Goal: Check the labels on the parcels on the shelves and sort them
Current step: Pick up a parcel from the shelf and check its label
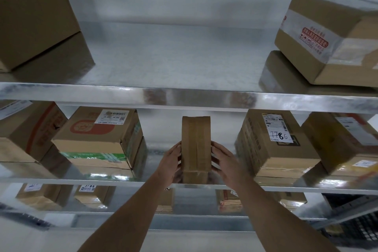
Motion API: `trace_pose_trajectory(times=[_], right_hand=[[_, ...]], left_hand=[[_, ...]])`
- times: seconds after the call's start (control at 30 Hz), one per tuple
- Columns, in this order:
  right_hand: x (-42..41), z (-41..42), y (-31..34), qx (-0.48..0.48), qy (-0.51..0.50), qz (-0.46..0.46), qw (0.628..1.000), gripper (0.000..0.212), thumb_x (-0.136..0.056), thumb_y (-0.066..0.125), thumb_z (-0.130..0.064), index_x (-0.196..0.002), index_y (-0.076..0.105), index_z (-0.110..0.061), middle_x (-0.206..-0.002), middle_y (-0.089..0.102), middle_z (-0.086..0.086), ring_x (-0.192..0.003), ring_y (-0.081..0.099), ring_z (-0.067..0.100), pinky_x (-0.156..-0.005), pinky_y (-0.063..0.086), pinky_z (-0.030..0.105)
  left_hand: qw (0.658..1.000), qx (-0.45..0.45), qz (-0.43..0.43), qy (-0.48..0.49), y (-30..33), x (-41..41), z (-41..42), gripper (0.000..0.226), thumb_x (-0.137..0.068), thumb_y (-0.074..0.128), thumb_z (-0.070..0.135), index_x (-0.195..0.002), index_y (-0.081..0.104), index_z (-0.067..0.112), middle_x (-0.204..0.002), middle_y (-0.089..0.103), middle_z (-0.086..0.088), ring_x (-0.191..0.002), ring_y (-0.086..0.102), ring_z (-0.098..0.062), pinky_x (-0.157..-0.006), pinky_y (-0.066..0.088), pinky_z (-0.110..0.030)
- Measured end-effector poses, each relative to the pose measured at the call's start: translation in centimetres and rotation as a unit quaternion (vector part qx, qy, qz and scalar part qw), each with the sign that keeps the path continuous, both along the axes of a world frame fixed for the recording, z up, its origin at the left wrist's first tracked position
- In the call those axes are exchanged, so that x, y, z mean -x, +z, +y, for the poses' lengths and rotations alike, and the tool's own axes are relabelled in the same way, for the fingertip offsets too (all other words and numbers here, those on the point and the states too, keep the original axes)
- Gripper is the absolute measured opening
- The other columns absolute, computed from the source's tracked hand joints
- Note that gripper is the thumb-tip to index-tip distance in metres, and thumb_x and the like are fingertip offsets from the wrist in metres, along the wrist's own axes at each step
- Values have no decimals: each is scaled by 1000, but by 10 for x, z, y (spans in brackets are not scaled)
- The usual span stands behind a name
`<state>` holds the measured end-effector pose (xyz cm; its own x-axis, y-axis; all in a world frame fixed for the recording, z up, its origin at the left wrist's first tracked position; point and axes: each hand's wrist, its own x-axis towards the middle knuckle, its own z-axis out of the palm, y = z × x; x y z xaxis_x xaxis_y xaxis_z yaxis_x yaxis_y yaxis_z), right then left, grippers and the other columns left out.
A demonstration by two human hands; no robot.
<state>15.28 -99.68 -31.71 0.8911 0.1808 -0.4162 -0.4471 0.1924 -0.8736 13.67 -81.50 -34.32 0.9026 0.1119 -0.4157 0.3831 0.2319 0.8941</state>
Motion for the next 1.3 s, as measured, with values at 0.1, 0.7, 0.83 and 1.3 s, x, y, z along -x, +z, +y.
trace_pose_trajectory(times=[0.1,0.7,0.83,1.3], right_hand=[[0,1,-2,3,4,-1,1000,22,-106,49,-24,-119,66,-19,-115,75,2,-115,67,23,-106,49,50],[-4,7,6,34,4,9,999,22,-108,47,-24,-123,63,-23,-119,71,1,-110,67,22,-92,55,39],[-7,10,13,49,-2,-5,999,20,-108,44,-31,-115,62,-23,-120,69,-2,-112,65,22,-104,50,45],[-2,14,6,53,-27,-18,998,36,-106,35,1,-115,63,-20,-116,71,7,-112,66,23,-94,55,36]], left_hand=[[1000,-5,0,0,-1,1,0,34,-110,40,36,-128,66,24,-121,73,-4,-115,68,-24,-107,50,-51],[1000,1,-27,-4,7,4,7,33,-110,40,34,-130,66,26,-120,74,1,-114,69,-19,-96,57,-39],[999,10,-28,21,12,2,10,29,-110,40,32,-122,65,20,-121,72,-3,-111,69,-20,-95,55,-35],[995,75,-65,15,18,2,11,38,-108,34,1,-117,65,22,-104,77,-1,-94,74,-13,-75,60,-24]])
